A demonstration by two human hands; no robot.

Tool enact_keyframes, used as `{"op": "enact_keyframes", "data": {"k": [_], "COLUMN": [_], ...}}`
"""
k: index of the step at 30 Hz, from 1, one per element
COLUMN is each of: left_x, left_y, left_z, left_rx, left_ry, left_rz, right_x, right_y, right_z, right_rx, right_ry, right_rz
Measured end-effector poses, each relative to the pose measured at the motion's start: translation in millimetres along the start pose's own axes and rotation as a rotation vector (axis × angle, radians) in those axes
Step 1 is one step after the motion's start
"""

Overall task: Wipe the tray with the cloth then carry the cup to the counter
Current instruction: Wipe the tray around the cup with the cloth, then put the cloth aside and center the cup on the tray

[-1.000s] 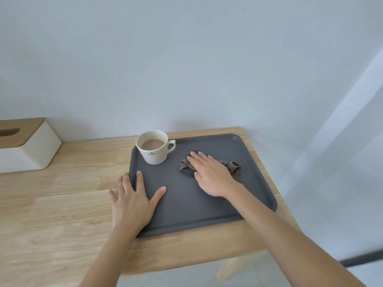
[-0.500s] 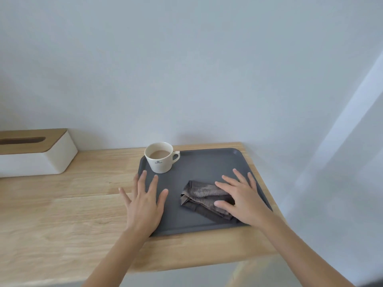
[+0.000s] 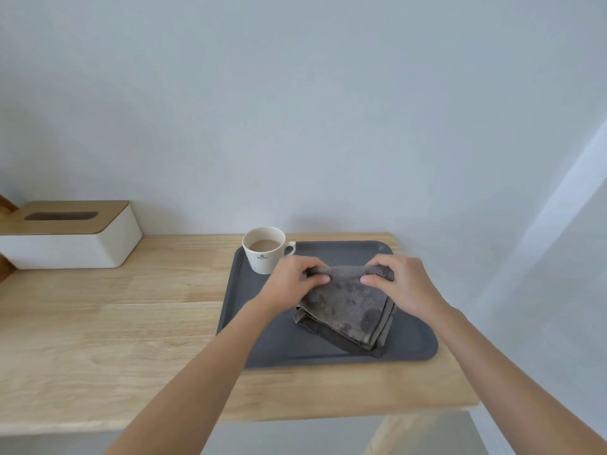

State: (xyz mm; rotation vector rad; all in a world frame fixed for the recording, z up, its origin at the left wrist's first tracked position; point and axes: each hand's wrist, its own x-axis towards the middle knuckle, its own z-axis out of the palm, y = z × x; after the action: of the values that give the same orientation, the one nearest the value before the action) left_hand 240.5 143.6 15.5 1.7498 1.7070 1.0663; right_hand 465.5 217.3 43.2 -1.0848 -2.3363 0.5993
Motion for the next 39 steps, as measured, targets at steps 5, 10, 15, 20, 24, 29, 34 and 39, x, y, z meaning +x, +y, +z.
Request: {"op": "enact_keyframes", "data": {"k": [5, 10, 15, 20, 24, 29, 34, 39], "left_x": [-9.3, -43.9, -95.3, -132.1, -147.2, -173.0, -184.5, -135.3], "left_y": [19.8, 29.3, 16.5, -18.7, -70.2, -108.2, -115.3, -94.7], "left_z": [-51.8, -110.6, -159.9, -201.5, -205.8, -145.9, -123.4, -135.1], "left_rx": [-0.162, -0.349, -0.243, -0.035, 0.272, 0.555, 0.709, 0.552], "left_ry": [0.063, 0.231, 0.409, 0.541, 0.466, 0.114, -0.044, 0.030], "left_rz": [0.026, 0.043, 0.004, -0.203, -0.580, -0.541, -0.611, -0.459], "right_x": [10.2, 23.5, 35.7, 48.2, 49.9, 22.9, 15.3, 40.3], "right_y": [-13.4, -73.6, -137.3, -179.8, -188.3, -188.9, -186.3, -155.5], "right_z": [-15.6, 0.4, 48.0, 119.5, 176.0, 216.0, 219.8, 178.9], "right_rx": [0.202, 0.505, 0.608, 0.707, 0.412, -0.262, -0.357, 0.184], "right_ry": [-0.066, -0.081, -0.133, -0.254, -0.311, -0.517, -0.580, 0.127], "right_rz": [0.016, -0.100, -0.196, -0.079, 0.014, -0.306, -0.378, -0.281]}}
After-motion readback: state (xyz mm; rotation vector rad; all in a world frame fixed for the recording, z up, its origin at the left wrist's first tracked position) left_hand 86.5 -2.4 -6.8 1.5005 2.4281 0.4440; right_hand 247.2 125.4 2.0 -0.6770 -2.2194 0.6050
